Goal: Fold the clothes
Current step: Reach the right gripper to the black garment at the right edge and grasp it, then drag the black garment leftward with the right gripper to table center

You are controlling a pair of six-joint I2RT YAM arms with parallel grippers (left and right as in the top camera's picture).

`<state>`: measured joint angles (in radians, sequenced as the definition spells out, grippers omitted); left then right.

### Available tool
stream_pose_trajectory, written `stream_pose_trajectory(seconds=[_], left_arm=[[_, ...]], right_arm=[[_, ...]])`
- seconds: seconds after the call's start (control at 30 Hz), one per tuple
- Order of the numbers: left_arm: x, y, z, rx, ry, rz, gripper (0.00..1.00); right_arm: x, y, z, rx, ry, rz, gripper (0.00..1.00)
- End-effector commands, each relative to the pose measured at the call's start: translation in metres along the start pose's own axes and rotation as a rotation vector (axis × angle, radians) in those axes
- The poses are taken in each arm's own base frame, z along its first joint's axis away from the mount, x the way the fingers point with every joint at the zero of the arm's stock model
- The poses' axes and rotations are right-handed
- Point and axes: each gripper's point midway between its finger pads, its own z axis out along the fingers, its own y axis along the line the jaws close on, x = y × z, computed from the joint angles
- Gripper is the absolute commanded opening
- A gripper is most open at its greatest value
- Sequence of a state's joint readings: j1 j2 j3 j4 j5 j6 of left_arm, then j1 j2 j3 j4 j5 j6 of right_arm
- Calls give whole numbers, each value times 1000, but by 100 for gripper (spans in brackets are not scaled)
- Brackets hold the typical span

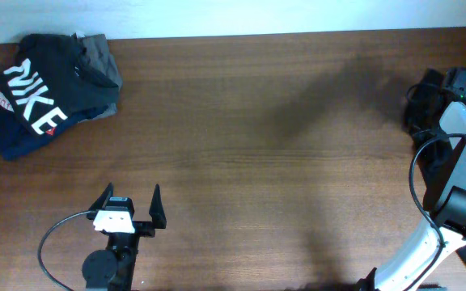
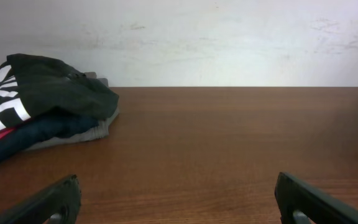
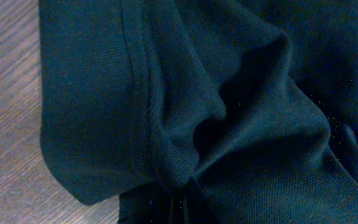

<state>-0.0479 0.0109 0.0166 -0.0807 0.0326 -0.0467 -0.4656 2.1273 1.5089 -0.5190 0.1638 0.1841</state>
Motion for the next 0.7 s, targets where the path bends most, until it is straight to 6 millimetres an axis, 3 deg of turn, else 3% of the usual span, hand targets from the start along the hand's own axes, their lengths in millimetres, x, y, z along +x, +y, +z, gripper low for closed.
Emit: stream_pose_trajectory(seconds=[0.0,0.13,0.23,0.33,0.57,0.67], left_arm=[[3,2,0,-12,2,-6,99],[3,3,0,-12,2,-6,99],[3,2,0,-12,2,-6,99],[3,2,0,-12,2,-6,99],[3,2,0,-12,2,-6,99],[3,2,0,-12,2,-6,99]], right_arm=[[-16,6,-24,-20,-46,6,4],[-31,31,-72,-170,-100,-4,4],[-34,69,-111,-386,-122,-31,4],[-24,119,-150,-630,-110,-95,4],[39,197,-176,-774,43,-248,4],[79,243,-197,-825,89,-367,4]])
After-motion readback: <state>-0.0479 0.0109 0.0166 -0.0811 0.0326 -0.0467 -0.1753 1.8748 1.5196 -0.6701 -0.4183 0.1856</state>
